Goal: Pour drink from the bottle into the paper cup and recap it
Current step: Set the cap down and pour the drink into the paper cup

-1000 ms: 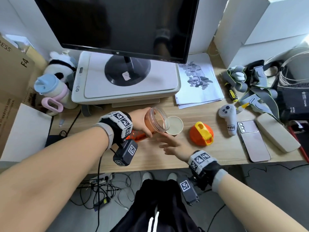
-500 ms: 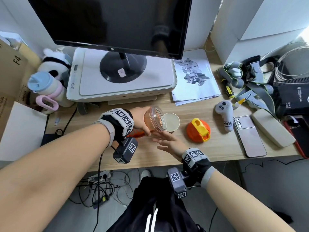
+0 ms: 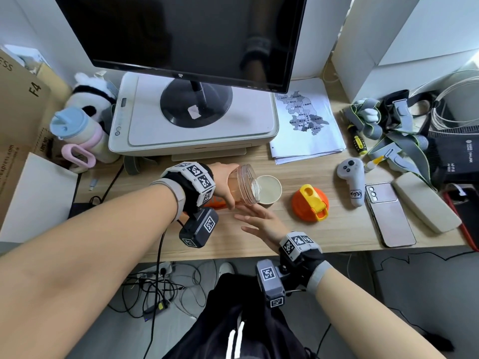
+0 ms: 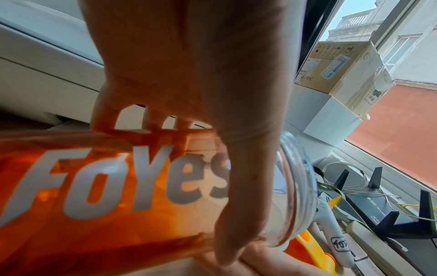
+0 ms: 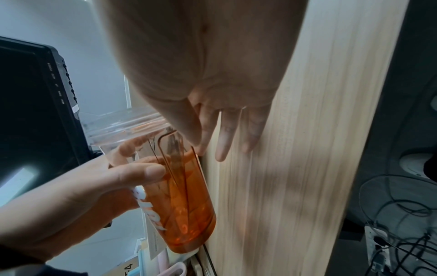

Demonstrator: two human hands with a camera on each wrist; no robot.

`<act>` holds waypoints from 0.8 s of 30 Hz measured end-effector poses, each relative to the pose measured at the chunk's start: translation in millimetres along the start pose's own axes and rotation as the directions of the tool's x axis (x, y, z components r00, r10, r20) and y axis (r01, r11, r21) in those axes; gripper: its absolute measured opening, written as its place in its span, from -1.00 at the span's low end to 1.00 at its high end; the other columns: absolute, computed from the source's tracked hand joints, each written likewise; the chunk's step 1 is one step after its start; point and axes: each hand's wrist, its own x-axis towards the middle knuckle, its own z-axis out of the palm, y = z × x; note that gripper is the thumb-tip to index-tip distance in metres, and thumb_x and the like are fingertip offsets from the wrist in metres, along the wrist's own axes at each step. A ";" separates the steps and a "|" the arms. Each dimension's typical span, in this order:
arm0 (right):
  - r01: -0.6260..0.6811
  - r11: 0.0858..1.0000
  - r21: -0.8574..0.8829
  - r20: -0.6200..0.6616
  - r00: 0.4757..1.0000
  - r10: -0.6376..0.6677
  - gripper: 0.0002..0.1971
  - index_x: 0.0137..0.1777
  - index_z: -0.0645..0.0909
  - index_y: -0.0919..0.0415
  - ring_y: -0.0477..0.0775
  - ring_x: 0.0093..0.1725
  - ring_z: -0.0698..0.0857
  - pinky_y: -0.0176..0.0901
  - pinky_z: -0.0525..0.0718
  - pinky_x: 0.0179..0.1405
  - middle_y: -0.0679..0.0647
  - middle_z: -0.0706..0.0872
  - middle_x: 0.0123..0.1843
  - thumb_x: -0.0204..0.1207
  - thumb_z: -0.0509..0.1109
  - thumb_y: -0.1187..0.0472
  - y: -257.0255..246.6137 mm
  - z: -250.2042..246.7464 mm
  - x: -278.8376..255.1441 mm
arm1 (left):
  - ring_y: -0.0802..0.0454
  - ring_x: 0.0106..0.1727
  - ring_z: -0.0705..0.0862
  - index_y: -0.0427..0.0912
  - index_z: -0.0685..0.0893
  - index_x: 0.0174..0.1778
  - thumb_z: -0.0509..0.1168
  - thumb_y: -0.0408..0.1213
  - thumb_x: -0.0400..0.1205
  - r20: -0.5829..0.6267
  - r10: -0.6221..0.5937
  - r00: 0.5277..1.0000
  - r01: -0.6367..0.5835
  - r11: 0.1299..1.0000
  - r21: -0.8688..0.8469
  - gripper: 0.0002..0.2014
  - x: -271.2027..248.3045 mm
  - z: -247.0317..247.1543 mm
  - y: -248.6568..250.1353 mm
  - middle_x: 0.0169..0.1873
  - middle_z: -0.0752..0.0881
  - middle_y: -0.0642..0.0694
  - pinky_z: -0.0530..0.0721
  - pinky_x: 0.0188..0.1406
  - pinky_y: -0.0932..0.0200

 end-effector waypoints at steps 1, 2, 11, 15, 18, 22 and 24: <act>0.000 1.000 0.007 0.004 1.000 0.000 -0.50 0.47 0.38 0.24 -0.08 0.12 0.66 -0.15 0.54 0.08 0.12 0.55 0.40 0.55 0.13 0.55 0.4 0.5 -0.2 | -0.13 0.20 0.66 -0.02 0.41 0.43 0.61 0.05 0.01 0.003 0.000 1.000 0.000 1.000 0.001 0.02 -0.6 -0.3 0.5 0.18 0.70 -0.10 0.65 0.26 -0.13; 0.001 1.000 0.017 0.009 1.000 -0.001 -0.50 0.46 0.39 0.21 -0.07 0.13 0.66 -0.14 0.54 0.10 0.09 0.56 0.37 0.55 0.14 0.55 0.8 0.7 -0.5 | -0.13 0.21 0.66 -0.02 0.42 0.43 0.62 0.03 0.02 0.005 -0.002 1.000 0.002 1.000 0.003 0.00 -0.8 -0.7 0.8 0.19 0.70 -0.10 0.64 0.26 -0.13; -0.003 0.998 0.061 0.034 0.999 0.001 -0.50 0.47 0.38 0.19 0.01 0.18 0.65 -0.11 0.52 0.14 -0.03 0.61 0.27 0.56 0.14 0.53 2.8 1.7 -3.0 | -0.12 0.25 0.64 -0.05 0.39 0.48 0.64 -0.08 0.15 0.029 -0.007 1.000 0.006 1.000 0.010 -0.05 -2.8 -2.9 5.0 0.24 0.68 -0.11 0.62 0.30 -0.11; 0.003 0.998 0.066 0.038 0.999 -0.005 -0.55 0.39 0.43 0.14 -0.04 0.16 0.67 -0.08 0.51 0.18 -0.03 0.63 0.25 0.56 0.14 0.53 2.1 0.0 -1.6 | -0.11 0.23 0.65 -0.05 0.41 0.44 0.64 -0.08 0.14 0.037 -0.010 0.999 0.010 1.000 0.011 -0.07 -4.6 -5.2 7.9 0.22 0.69 -0.10 0.64 0.29 -0.11; 0.004 0.998 0.070 0.040 0.999 -0.007 -0.55 0.40 0.43 0.17 0.00 0.18 0.66 -0.09 0.53 0.17 0.03 0.61 0.29 0.56 0.15 0.53 0.2 -1.1 -1.8 | -0.11 0.21 0.66 -0.05 0.42 0.43 0.64 -0.04 0.09 0.040 -0.015 0.999 0.014 1.000 0.010 -0.05 -5.6 -7.4 10.3 0.19 0.69 -0.09 0.65 0.27 -0.13; 0.008 0.997 0.080 0.058 0.998 -0.013 -0.58 0.33 0.45 0.12 0.03 0.19 0.66 -0.11 0.53 0.17 0.05 0.59 0.32 0.57 0.14 0.52 -1.8 -1.0 -1.3 | -0.11 0.20 0.66 -0.04 0.43 0.41 0.62 0.01 0.01 0.046 -0.020 0.999 0.019 1.000 0.015 -0.01 -5.3 -11.0 12.5 0.18 0.69 -0.08 0.65 0.27 -0.13; 0.008 0.996 0.085 0.060 0.998 -0.014 -0.57 0.35 0.45 0.12 -0.02 0.17 0.67 -0.11 0.54 0.17 0.07 0.58 0.34 0.57 0.14 0.52 -1.7 -1.2 -0.5 | -0.11 0.20 0.66 -0.05 0.43 0.40 0.62 0.01 0.01 0.053 -0.024 0.998 0.023 0.999 0.026 -0.01 -5.5 -12.1 13.1 0.19 0.69 -0.08 0.65 0.27 -0.13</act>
